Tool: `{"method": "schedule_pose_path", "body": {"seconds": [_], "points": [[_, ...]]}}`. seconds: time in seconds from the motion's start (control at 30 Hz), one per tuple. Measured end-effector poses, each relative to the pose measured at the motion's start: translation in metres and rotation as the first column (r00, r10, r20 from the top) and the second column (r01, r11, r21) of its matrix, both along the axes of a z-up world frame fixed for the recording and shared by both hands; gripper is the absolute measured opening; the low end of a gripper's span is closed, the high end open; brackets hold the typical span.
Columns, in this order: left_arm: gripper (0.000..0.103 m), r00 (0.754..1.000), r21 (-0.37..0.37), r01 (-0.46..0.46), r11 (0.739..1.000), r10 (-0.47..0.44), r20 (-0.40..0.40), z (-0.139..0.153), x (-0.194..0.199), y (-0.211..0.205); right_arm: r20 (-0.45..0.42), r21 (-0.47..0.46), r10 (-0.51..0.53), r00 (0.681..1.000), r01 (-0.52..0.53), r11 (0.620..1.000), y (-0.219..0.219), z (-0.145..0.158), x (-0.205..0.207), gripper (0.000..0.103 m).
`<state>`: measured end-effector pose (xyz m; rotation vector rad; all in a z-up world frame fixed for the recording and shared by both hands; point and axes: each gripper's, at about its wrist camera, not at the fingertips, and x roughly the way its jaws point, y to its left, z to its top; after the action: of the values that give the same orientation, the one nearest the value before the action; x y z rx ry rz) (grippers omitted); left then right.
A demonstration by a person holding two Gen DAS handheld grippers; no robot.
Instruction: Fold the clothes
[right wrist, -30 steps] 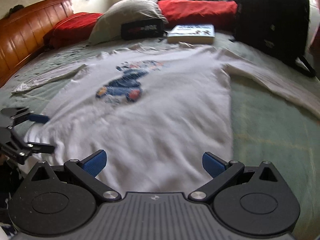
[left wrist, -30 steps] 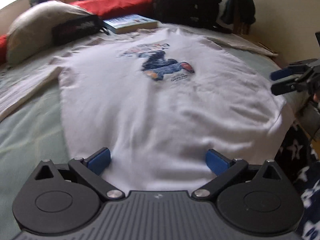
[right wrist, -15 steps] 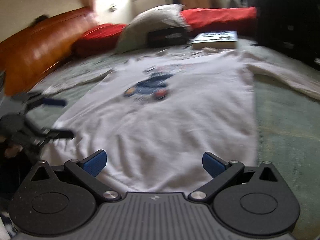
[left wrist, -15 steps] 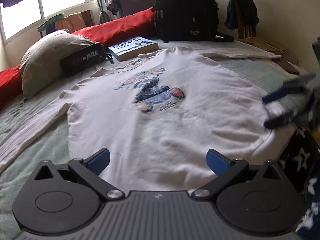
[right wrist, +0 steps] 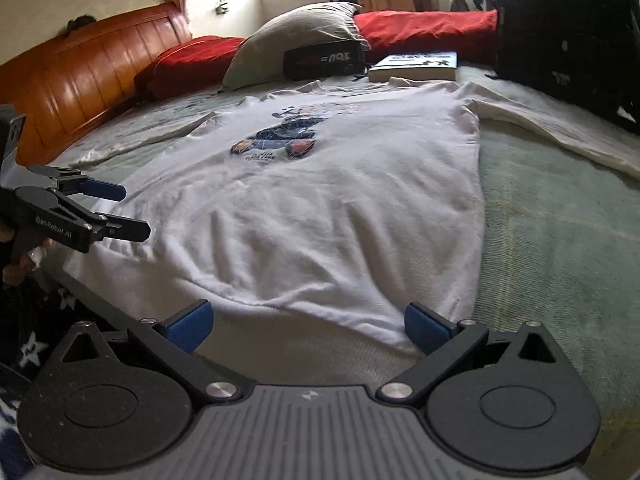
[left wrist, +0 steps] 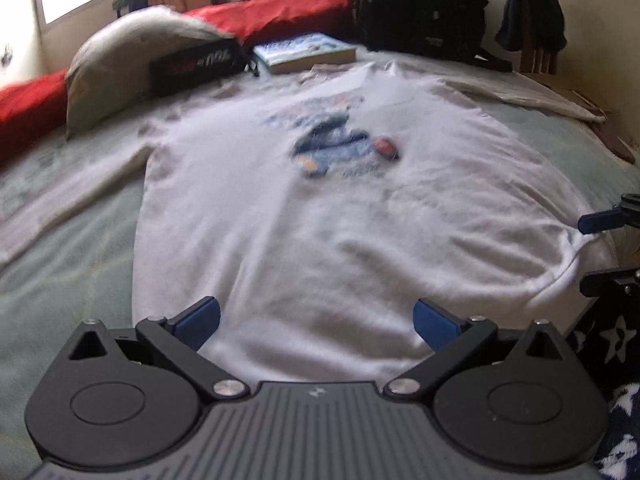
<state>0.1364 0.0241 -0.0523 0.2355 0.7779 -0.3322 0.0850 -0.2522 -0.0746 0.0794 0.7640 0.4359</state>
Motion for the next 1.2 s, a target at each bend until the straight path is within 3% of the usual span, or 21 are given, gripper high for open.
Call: {"method": "schedule_pose_path", "body": {"seconds": [0.17,0.37,0.47,0.63,0.77,0.83,0.9,1.07,1.2], "points": [[0.102,0.998,0.01,0.005,1.0,-0.006,0.055,0.009,0.003,-0.022,-0.007,0.019,-0.089,0.996,0.089,0.996,-0.022,0.021,0.029,0.103],[0.102,0.999,-0.029,-0.049,0.998,0.049,-0.001,-0.003,0.017,-0.026,0.041,-0.052,-0.246,0.969,0.247,0.968,-0.059,0.05,0.098,0.103],[0.102,0.998,-0.027,-0.056,0.998,0.056,-0.004,-0.008,0.022,-0.025,0.059,-0.095,-0.369,0.928,0.373,0.923,-0.084,0.057,0.156,0.103],[0.102,0.999,-0.053,-0.051,0.997,0.05,-0.011,-0.01,0.03,-0.023,-0.017,-0.103,-0.538,0.843,0.534,0.839,-0.118,0.04,0.259,0.103],[0.102,0.999,-0.041,-0.037,0.998,0.037,-0.009,-0.013,0.034,-0.025,-0.044,-0.143,-0.564,0.824,0.554,0.82,-0.121,0.014,0.305,0.103],[0.102,1.0,-0.034,-0.03,0.999,0.029,-0.008,-0.014,0.034,-0.025,-0.052,-0.18,-0.556,0.83,0.54,0.822,-0.119,0.0,0.31,0.103],[0.102,1.0,-0.033,-0.023,0.999,0.022,-0.007,-0.015,0.035,-0.025,0.007,-0.209,-0.523,0.853,0.512,0.833,-0.115,-0.005,0.298,0.103],[0.102,1.0,-0.026,-0.021,0.999,0.021,-0.005,-0.017,0.037,-0.026,0.046,-0.237,-0.448,0.893,0.446,0.863,-0.122,-0.003,0.263,0.103],[0.102,1.0,-0.019,-0.026,0.999,0.026,-0.004,-0.016,0.036,-0.028,0.013,-0.187,-0.47,0.883,0.464,0.866,-0.133,0.016,0.264,0.103]]}}
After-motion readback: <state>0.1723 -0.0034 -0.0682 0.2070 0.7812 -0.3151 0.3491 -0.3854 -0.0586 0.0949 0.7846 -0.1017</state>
